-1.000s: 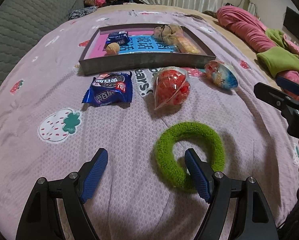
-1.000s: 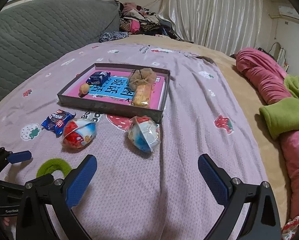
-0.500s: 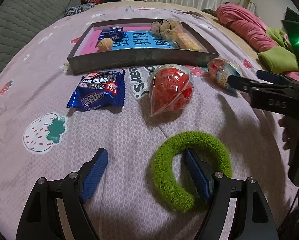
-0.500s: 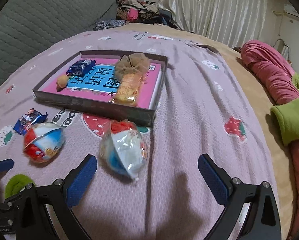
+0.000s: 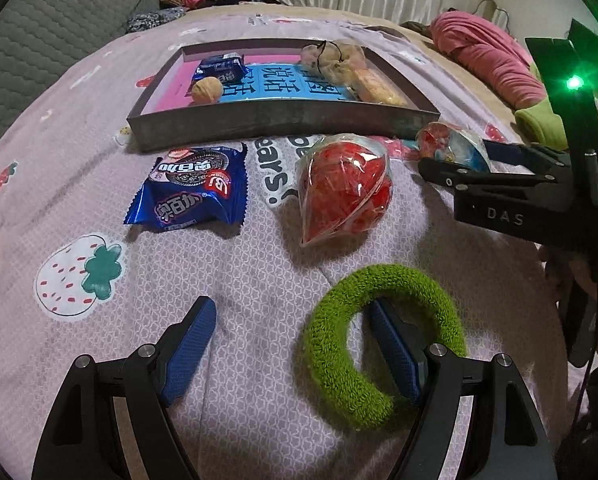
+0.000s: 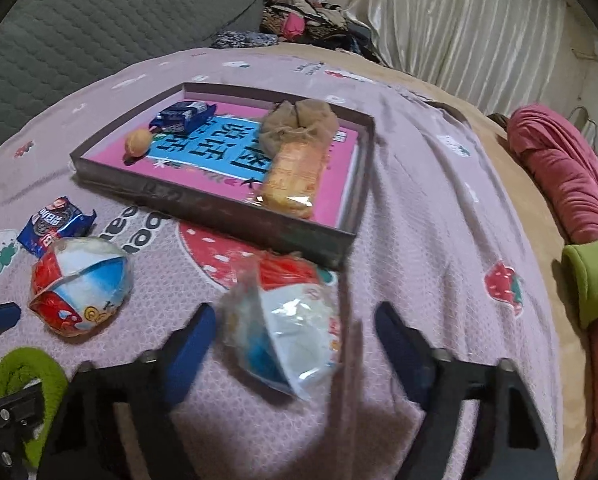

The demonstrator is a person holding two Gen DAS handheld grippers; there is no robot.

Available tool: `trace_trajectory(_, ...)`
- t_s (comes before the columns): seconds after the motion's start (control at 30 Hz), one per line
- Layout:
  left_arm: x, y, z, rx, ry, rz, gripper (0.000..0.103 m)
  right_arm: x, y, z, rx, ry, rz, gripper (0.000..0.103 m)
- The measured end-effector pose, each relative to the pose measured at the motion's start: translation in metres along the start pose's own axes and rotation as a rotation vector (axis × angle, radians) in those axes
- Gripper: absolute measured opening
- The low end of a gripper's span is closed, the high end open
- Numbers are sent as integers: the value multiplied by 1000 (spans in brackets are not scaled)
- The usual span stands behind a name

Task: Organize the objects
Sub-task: 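Close left tool on green ring while right tool closes on blue toy egg, then lift green ring with left tool while right tool carries blue egg toward tray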

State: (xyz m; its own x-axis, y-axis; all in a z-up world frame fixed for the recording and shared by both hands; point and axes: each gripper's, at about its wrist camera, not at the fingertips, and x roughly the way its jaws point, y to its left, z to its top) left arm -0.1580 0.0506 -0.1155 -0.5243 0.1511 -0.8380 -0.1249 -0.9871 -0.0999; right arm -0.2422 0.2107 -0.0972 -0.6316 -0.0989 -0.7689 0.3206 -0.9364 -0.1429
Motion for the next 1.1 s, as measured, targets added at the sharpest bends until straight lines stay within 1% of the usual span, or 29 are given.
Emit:
trace_trajectory(0.03,0,1,0,-2,2,-6,80,1,1,0,3,3,13,57)
trace_trajectory(0.07,1,1,1,-5,2,-11,79,1,0,0,11,4,29,53)
trace_trajectory(0.1,0,1,1,-7,0,-16,78,2,0,0,20,6,41,53)
trace_trajectory(0.2,-1,0,-1,-5,0,-32,68,0,-2,-1,36,-2,55,53)
trace_trajectory(0.27,-3,-3,-2,5,2,-44,56,-3,-4,-1,47,-9,71,53)
trace_trajectory(0.3,-4,-4,-2,9,2,-48,53,-6,-4,-1,49,-14,77,53)
trace_trajectory(0.37,-5,-5,-3,8,7,-68,40,-11,-4,-1,50,-23,85,53)
trace_trajectory(0.4,-6,-5,-4,6,8,-76,37,-13,-3,-1,51,-26,91,53)
trace_trajectory(0.47,-8,-5,-5,6,13,-89,21,-19,-2,-1,55,-35,95,53)
trace_trajectory(0.53,-11,-3,-6,3,17,-95,17,-24,0,-2,59,-38,112,53)
trace_trajectory(0.57,-11,-3,-7,3,20,-99,15,-25,1,-2,62,-41,116,53)
trace_trajectory(0.67,-16,1,-9,-20,18,-121,14,-34,4,-4,68,-49,131,53)
trace_trajectory(0.83,-26,3,-14,-31,8,-124,13,-51,7,-10,98,-66,153,53)
trace_trajectory(0.97,-38,3,-17,-26,-13,-105,13,-68,11,-16,115,-78,171,53)
trace_trajectory(1.1,-56,4,-19,-19,-51,-80,13,-85,18,-20,112,-93,184,53)
